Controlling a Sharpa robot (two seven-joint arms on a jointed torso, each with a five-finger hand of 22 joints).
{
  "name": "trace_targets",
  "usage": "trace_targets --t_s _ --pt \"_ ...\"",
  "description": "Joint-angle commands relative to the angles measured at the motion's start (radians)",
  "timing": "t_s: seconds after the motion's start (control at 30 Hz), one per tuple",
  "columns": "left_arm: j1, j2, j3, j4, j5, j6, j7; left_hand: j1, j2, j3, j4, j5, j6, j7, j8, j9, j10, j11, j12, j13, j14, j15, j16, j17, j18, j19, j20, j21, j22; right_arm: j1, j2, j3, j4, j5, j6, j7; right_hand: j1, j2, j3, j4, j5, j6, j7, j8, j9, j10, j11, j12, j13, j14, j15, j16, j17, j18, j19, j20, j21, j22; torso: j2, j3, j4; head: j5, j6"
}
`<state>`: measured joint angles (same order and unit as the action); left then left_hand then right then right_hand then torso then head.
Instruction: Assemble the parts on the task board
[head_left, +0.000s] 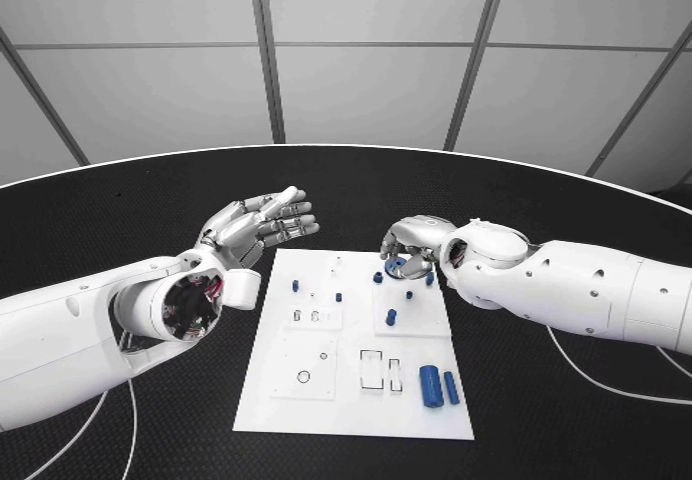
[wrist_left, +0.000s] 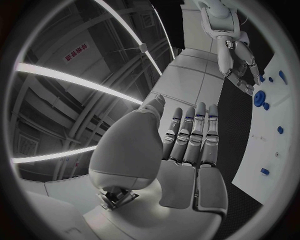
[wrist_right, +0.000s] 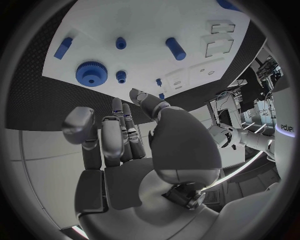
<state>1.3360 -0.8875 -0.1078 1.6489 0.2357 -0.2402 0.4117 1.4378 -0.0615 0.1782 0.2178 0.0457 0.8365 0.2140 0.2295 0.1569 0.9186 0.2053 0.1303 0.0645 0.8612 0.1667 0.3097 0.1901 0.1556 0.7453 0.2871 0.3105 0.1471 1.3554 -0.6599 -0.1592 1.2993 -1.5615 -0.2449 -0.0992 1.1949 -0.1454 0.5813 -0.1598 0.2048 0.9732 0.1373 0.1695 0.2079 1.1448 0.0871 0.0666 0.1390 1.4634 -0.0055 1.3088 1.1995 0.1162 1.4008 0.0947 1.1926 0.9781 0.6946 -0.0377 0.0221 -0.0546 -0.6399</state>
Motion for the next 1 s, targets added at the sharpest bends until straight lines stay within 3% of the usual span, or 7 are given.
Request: trace_targets --t_s 0.03,0.23,0.4,0.6,0.77,1.0 --pt "0.004 -0.002 0.000 0.006 0.000 0.001 -0.001 -0.002 -0.005 -0.004 -0.004 0.005 0.003 0.043 -0.004 -0.002 0.002 0.003 -0.008 -0.001 -0.008 0.003 -0.007 -0.001 0.015 -0.006 0.002 -0.006 -0.002 0.001 0.015 0.000 -0.013 -0.008 0.004 -0.003 0.001 -0.015 0.007 0.005 0.004 -0.012 0.000 0.002 0.003 -0.017 0.003 -0.003 -0.001 0.053 0.008 0.009 0.004 -0.015 0.006 0.003 0.010 0.008 0.019 -0.0042 0.0032 0.000 0.005" --pt "0.009 -0.008 0.001 0.018 0.000 0.004 -0.004 -0.003 -0.006 -0.005 -0.004 0.005 0.002 0.043 -0.005 -0.002 0.002 0.003 -0.010 -0.001 -0.010 0.004 -0.008 -0.002 0.015 -0.007 0.002 -0.007 -0.003 0.001 0.028 0.000 -0.026 -0.023 0.006 -0.007 0.001 -0.016 0.009 0.008 0.005 -0.015 -0.002 0.003 0.006 -0.024 0.004 -0.003 -0.002 0.053 0.010 0.017 0.012 -0.017 0.010 0.004 0.021 0.025 0.032 -0.0078 0.0068 0.001 0.006" --pt "0.013 -0.011 0.001 0.022 0.000 0.004 -0.006 -0.004 -0.006 -0.005 -0.003 0.005 0.002 0.043 -0.005 -0.002 0.001 0.003 -0.011 -0.001 -0.011 0.004 -0.009 -0.002 0.015 -0.007 0.002 -0.007 -0.003 0.001 0.037 0.000 -0.036 -0.026 0.012 -0.007 0.002 -0.016 0.011 0.010 0.005 -0.017 -0.003 0.003 0.007 -0.024 0.004 -0.001 -0.001 0.053 0.010 0.020 0.014 -0.019 0.014 0.004 0.031 0.039 0.047 -0.0120 0.0120 -0.003 0.016" --pt "0.016 -0.012 0.001 0.026 0.000 0.005 -0.008 -0.004 -0.006 -0.005 -0.003 0.005 0.002 0.043 -0.005 -0.002 0.001 0.004 -0.011 -0.001 -0.011 0.005 -0.010 -0.002 0.015 -0.007 0.002 -0.007 -0.003 0.001 0.043 0.000 -0.045 -0.027 0.026 -0.008 0.003 -0.014 0.014 0.013 0.006 -0.017 -0.003 0.005 0.010 -0.021 0.003 0.002 0.000 0.054 0.009 0.026 0.018 -0.021 0.018 0.004 0.043 0.055 0.058 -0.0144 0.0168 -0.006 0.020" --pt "0.018 -0.014 0.001 0.027 0.000 0.006 -0.010 -0.005 -0.007 -0.005 -0.003 0.005 0.001 0.044 -0.006 -0.002 0.001 0.004 -0.012 -0.001 -0.013 0.005 -0.011 -0.002 0.014 -0.008 0.002 -0.008 -0.004 0.001 0.048 0.000 -0.051 -0.027 0.025 -0.008 0.003 -0.014 0.015 0.014 0.006 -0.017 -0.003 0.005 0.011 -0.020 0.003 0.003 0.000 0.053 0.008 0.026 0.018 -0.022 0.019 0.004 0.045 0.059 0.071 -0.0181 0.0200 -0.011 0.033" --pt "0.019 -0.014 0.001 0.027 0.000 0.010 -0.014 -0.005 -0.007 -0.006 -0.003 0.005 0.001 0.044 -0.006 -0.003 0.000 0.004 -0.014 -0.001 -0.014 0.006 -0.012 -0.002 0.014 -0.009 0.002 -0.009 -0.004 0.001 0.051 0.000 -0.060 -0.027 0.018 -0.016 0.001 -0.014 0.016 0.020 0.006 -0.014 -0.001 0.010 0.015 -0.016 0.001 0.005 0.001 0.053 0.007 0.030 0.019 -0.021 0.019 0.003 0.048 0.062 0.077 -0.0176 0.0220 -0.011 0.037"
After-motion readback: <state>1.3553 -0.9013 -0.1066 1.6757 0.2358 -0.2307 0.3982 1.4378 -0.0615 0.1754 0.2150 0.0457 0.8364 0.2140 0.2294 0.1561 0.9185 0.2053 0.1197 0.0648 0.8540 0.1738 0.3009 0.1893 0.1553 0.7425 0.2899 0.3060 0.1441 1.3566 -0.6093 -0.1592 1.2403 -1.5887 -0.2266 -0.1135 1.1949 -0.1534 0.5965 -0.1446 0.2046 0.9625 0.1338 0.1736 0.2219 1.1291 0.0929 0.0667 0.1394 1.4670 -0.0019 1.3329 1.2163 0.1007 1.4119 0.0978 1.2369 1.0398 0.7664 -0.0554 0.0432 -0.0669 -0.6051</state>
